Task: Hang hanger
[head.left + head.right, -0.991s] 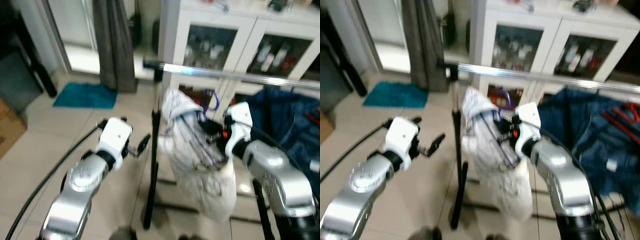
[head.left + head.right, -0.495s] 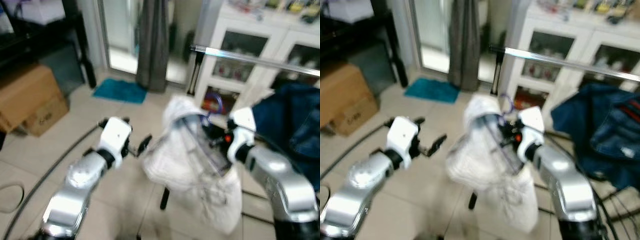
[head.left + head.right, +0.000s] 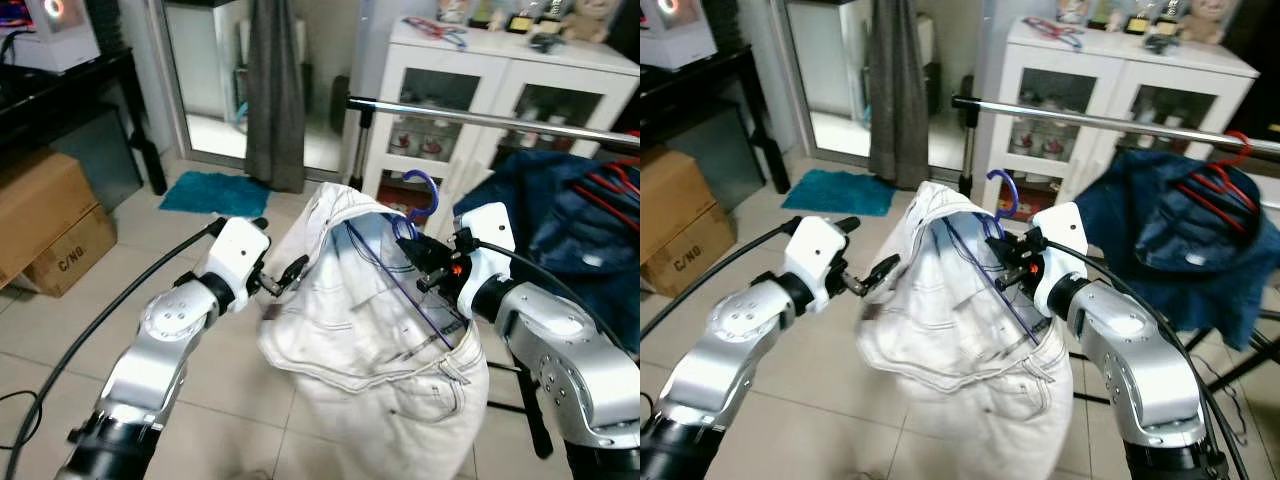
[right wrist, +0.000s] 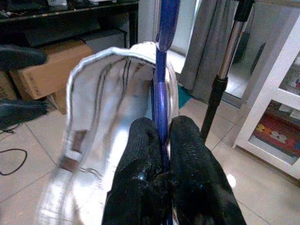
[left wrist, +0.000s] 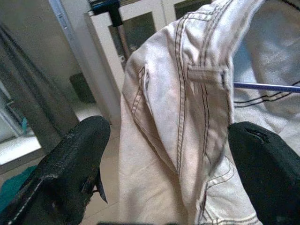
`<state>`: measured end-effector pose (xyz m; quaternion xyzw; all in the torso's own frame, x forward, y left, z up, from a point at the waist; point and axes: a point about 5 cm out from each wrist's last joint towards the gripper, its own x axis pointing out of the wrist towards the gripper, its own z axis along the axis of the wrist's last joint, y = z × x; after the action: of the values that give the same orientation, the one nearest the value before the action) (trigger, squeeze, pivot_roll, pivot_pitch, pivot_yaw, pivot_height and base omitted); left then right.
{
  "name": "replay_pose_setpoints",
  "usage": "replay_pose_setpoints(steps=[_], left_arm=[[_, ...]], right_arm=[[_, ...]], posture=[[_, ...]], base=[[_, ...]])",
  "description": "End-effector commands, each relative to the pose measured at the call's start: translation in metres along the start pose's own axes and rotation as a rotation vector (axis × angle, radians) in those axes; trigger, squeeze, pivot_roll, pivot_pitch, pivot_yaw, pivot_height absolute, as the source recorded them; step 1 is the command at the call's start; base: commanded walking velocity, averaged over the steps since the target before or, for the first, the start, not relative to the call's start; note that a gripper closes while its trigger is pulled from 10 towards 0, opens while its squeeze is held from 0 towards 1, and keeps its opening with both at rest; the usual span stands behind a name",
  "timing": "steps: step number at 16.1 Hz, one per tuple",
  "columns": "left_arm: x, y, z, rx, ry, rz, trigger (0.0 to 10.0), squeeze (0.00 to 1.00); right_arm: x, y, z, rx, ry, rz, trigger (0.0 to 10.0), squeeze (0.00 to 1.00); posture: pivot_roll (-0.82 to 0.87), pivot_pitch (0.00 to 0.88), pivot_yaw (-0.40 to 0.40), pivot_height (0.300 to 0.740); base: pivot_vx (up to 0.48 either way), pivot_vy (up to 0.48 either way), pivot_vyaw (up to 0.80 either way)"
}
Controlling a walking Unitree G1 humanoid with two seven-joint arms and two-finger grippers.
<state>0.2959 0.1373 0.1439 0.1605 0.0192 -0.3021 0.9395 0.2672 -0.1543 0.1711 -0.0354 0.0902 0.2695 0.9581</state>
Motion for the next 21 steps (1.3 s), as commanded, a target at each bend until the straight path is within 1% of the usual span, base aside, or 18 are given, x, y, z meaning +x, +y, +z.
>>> replay_pose_setpoints(steps=[1,2,4,6,8,9,10,11,12,13,18,21], left_arm=[[0.007,-0.001,0.002,0.005,-0.023,-0.035,10.0,0.37],[0.010,-0.002,0.003,-0.013,-0.046,-0.055,10.0,0.00],[0.014,-0.005,0.008,-0.044,-0.098,-0.110,9.9,0.00],[0.016,-0.012,0.012,-0.056,-0.112,-0.172,10.0,0.00],[0.016,-0.016,0.013,-0.061,-0.134,-0.200,6.0,0.00],[0.016,-0.017,0.013,-0.066,-0.141,-0.211,6.0,0.00],[0.017,-0.017,0.013,-0.066,-0.140,-0.215,8.8,0.00],[0.019,-0.015,0.010,-0.049,-0.115,-0.201,6.6,0.00],[0.023,-0.010,0.007,-0.031,-0.091,-0.171,1.3,0.00],[0.025,-0.007,0.006,-0.026,-0.082,-0.156,0.0,0.00],[0.033,-0.002,0.007,-0.040,-0.087,-0.155,0.0,0.00],[0.034,-0.002,0.007,-0.036,-0.091,-0.155,0.0,0.00]], right_arm=[[-0.004,0.000,0.016,-0.025,-0.061,0.015,0.0,0.00],[-0.004,0.001,0.017,-0.026,-0.063,0.021,0.0,0.00],[-0.005,0.003,0.018,-0.028,-0.065,0.032,0.0,0.00],[-0.005,0.005,0.019,-0.028,-0.067,0.036,0.0,0.00],[-0.005,0.005,0.020,-0.026,-0.066,0.037,0.0,0.00],[-0.005,0.005,0.020,-0.026,-0.064,0.037,0.0,0.00],[-0.004,0.006,0.020,-0.025,-0.063,0.039,0.0,0.00],[-0.004,0.007,0.021,-0.023,-0.066,0.044,0.0,0.00],[-0.003,0.008,0.023,-0.022,-0.071,0.052,0.0,0.00],[-0.003,0.009,0.024,-0.021,-0.075,0.057,0.0,0.00],[-0.003,0.008,0.025,0.000,-0.066,0.047,0.0,0.00],[-0.004,0.008,0.028,0.020,-0.085,0.042,0.0,0.00]], posture=[[-0.07,0.000,-0.016,0.740],[-0.07,0.000,-0.016,0.740],[-0.08,0.000,-0.011,0.740],[-0.08,0.000,-0.008,0.740],[-0.08,0.000,-0.007,0.740],[-0.08,0.000,-0.007,0.740],[-0.08,0.000,-0.007,0.740],[-0.07,0.000,-0.010,0.740],[-0.08,0.000,-0.010,0.740],[-0.07,0.000,-0.009,0.740],[-0.08,0.000,-0.002,0.740],[-0.08,0.000,0.002,0.740]], base=[[0.000,0.000,0.00],[0.000,0.000,0.00],[0.000,0.000,0.00],[0.000,0.000,0.00],[0.000,0.000,0.00],[0.000,0.000,0.00],[0.000,0.000,0.00],[0.000,0.000,0.00],[0.000,0.000,0.00],[0.000,0.000,0.00],[0.000,0.000,0.00],[0.000,0.000,0.00]])
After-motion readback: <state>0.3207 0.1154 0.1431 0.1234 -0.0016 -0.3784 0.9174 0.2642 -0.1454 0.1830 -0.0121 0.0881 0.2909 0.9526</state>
